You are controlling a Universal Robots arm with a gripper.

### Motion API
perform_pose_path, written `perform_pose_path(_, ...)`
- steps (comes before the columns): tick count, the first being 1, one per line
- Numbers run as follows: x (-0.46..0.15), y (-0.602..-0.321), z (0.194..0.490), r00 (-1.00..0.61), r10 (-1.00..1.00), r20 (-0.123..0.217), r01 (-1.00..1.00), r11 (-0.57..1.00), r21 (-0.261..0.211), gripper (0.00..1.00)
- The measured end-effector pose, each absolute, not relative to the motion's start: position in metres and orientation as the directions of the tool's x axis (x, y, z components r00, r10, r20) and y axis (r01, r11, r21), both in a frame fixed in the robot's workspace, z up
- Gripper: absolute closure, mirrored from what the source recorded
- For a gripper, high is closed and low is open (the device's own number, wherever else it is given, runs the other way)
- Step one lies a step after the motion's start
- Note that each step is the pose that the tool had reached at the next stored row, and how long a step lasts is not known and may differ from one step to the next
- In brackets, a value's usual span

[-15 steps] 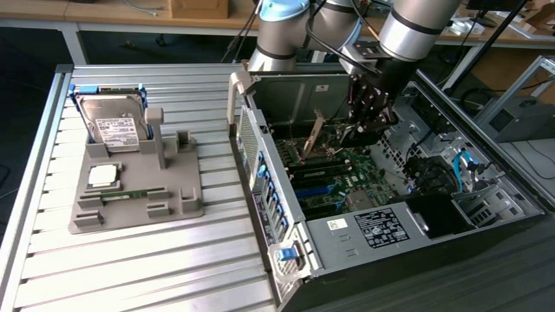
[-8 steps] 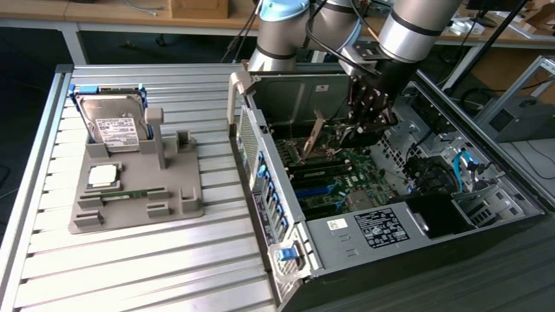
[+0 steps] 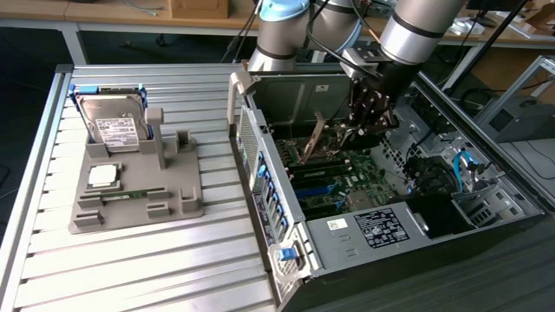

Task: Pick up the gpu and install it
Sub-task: 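Insert the gpu into the slot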

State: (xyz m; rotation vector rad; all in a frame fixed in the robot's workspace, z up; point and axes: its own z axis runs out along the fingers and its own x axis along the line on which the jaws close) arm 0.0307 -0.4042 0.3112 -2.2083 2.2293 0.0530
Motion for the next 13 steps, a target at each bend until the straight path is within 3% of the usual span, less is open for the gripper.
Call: perform_pose_path(13, 0.0307, -0.4119, 0.3111, -0.010, -1.000, -0.026, -1.000, 0.009, 0.022, 0.73)
